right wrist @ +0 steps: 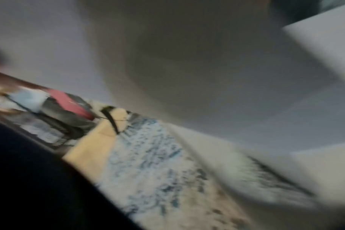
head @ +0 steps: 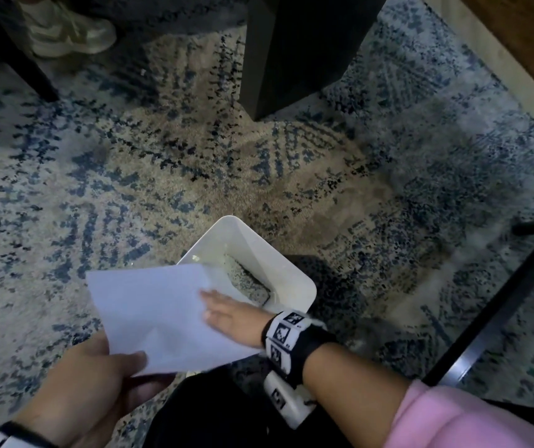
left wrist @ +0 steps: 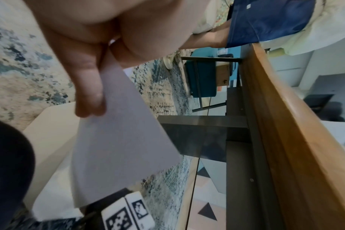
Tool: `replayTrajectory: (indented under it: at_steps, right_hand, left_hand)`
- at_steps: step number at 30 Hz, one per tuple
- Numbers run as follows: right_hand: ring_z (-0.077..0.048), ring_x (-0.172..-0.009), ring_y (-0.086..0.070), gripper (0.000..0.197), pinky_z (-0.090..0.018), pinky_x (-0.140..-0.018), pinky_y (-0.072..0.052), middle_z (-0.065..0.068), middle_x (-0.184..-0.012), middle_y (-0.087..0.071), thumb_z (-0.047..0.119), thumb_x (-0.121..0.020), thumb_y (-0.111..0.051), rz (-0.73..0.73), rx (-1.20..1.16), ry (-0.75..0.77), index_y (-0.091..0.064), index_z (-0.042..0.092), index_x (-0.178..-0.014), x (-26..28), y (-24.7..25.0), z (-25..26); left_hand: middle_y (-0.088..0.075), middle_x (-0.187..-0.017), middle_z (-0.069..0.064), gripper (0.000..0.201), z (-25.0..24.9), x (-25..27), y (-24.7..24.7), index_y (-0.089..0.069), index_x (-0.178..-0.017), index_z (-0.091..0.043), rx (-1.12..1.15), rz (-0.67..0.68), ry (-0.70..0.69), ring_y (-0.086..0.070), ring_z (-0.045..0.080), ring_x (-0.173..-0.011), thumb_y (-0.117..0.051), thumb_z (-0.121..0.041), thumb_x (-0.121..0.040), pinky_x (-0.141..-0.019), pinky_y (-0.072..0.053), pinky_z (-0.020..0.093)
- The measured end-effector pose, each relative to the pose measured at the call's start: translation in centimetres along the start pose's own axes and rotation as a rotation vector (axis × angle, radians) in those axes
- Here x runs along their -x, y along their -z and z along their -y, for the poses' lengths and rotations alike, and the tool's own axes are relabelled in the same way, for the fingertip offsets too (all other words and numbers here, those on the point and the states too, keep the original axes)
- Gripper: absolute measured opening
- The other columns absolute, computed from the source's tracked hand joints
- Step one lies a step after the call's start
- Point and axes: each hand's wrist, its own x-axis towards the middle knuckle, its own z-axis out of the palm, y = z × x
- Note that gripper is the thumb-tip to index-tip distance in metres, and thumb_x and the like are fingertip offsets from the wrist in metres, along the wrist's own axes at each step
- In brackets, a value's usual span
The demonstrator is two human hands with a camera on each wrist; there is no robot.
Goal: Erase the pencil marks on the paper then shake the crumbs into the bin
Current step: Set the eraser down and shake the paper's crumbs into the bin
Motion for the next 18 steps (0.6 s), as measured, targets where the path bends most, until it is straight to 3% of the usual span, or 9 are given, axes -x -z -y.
replayTrajectory:
  at_steps: [2, 3, 5, 6, 9, 11, 14, 16, 18]
  right_hand:
    - [-0.032, -0.141, -0.025, 0.049, -0.034, -0.112, -0.023, -0.017, -0.156, -0.019, 0.027, -0.105, -0.024, -0.072, 0.001, -0.302, -0.019, 0.009, -0.15, -0.2, 1.3, -2.5]
    - [-0.033, -0.139, -0.029, 0.052, -0.035, -0.11, -0.028, -0.016, -0.155, -0.022, 0.031, -0.104, -0.026, -0.113, -0.002, -0.393, -0.017, 0.01, -0.151, -0.3, 1.9, -3.3]
    - [-0.029, -0.143, -0.02, 0.058, -0.035, -0.112, -0.024, -0.01, -0.159, -0.01, 0.033, -0.102, -0.031, -0.218, -0.015, -0.355, -0.009, 0.013, -0.152, -0.8, 2.4, -3.5]
    - [-0.026, -0.146, -0.011, 0.061, -0.035, -0.115, -0.018, -0.006, -0.16, -0.001, 0.034, -0.102, -0.034, -0.266, -0.02, -0.268, -0.005, 0.016, -0.152, -1.1, 2.4, -2.8]
    - [-0.014, -0.145, 0.009, 0.068, -0.033, -0.118, 0.0, 0.003, -0.159, 0.009, 0.041, -0.099, -0.038, -0.266, -0.038, 0.015, 0.001, 0.024, -0.152, -2.3, 1.3, -0.4]
    - [-0.012, -0.145, 0.006, 0.064, -0.03, -0.116, 0.001, 0.004, -0.159, 0.007, 0.042, -0.1, -0.033, -0.157, -0.07, 0.062, 0.0, 0.023, -0.151, -3.0, 0.7, -0.5]
    - [-0.025, -0.143, -0.022, 0.057, -0.028, -0.113, -0.016, -0.009, -0.158, -0.018, 0.041, -0.102, -0.027, 0.003, -0.008, -0.238, -0.02, 0.011, -0.15, -3.5, 1.1, -3.2]
    - [-0.033, -0.135, -0.035, 0.056, -0.034, -0.109, -0.028, -0.016, -0.153, -0.028, 0.039, -0.1, -0.033, -0.068, 0.088, -0.423, -0.029, 0.005, -0.145, -3.6, 2.0, -3.9]
    - [-0.03, -0.142, -0.023, 0.062, -0.033, -0.111, -0.022, -0.012, -0.158, -0.013, 0.032, -0.099, -0.039, -0.219, 0.117, -0.305, -0.014, 0.005, -0.149, -3.0, 2.4, -2.3]
  left_hand:
    - [-0.063, -0.086, 0.006, 0.039, -0.2, 0.2, 0.5, -0.051, -0.108, -0.011, -0.02, -0.01, -0.014, -0.058, 0.027, -0.074, -0.035, 0.017, -0.085, -0.047, -0.057, 0.033]
    - [-0.062, -0.086, 0.004, 0.041, -0.3, 0.1, 0.8, -0.05, -0.109, -0.013, -0.009, -0.009, -0.015, -0.058, 0.027, -0.075, -0.035, 0.017, -0.086, -0.06, -0.057, 0.036]
    - [-0.062, -0.088, 0.003, 0.046, -0.5, -0.1, 1.4, -0.049, -0.113, -0.016, 0.011, -0.004, 0.006, -0.058, 0.029, -0.076, -0.034, 0.018, -0.086, -0.083, -0.045, 0.042]
    - [-0.062, -0.089, 0.003, 0.048, -0.5, -0.2, 1.6, -0.049, -0.114, -0.018, 0.004, -0.001, 0.011, -0.058, 0.03, -0.077, -0.034, 0.018, -0.086, -0.087, -0.041, 0.044]
    - [-0.062, -0.09, 0.002, 0.049, -0.7, -0.5, 1.6, -0.048, -0.11, -0.022, -0.012, 0.002, -0.01, -0.058, 0.03, -0.078, -0.033, 0.018, -0.086, -0.084, -0.042, 0.044]
    - [-0.062, -0.091, 0.0, 0.05, -0.7, -0.3, 1.5, -0.05, -0.107, -0.024, -0.007, 0.012, -0.012, -0.058, 0.029, -0.079, -0.032, 0.018, -0.086, -0.078, -0.047, 0.043]
    - [-0.062, -0.09, 0.001, 0.051, -0.8, 0.2, 1.9, -0.058, -0.092, -0.024, 0.01, 0.002, -0.034, -0.058, 0.031, -0.077, -0.032, 0.019, -0.084, -0.055, -0.055, 0.045]
    - [-0.063, -0.092, 0.005, 0.05, -0.7, 0.1, 2.1, -0.059, -0.094, -0.022, -0.006, 0.01, -0.029, -0.059, 0.031, -0.079, -0.032, 0.02, -0.084, -0.065, -0.053, 0.048]
    - [-0.064, -0.1, 0.007, 0.049, -0.9, -0.2, 2.0, -0.054, -0.108, -0.019, -0.018, 0.013, 0.002, -0.06, 0.032, -0.085, -0.033, 0.018, -0.085, -0.08, -0.048, 0.047]
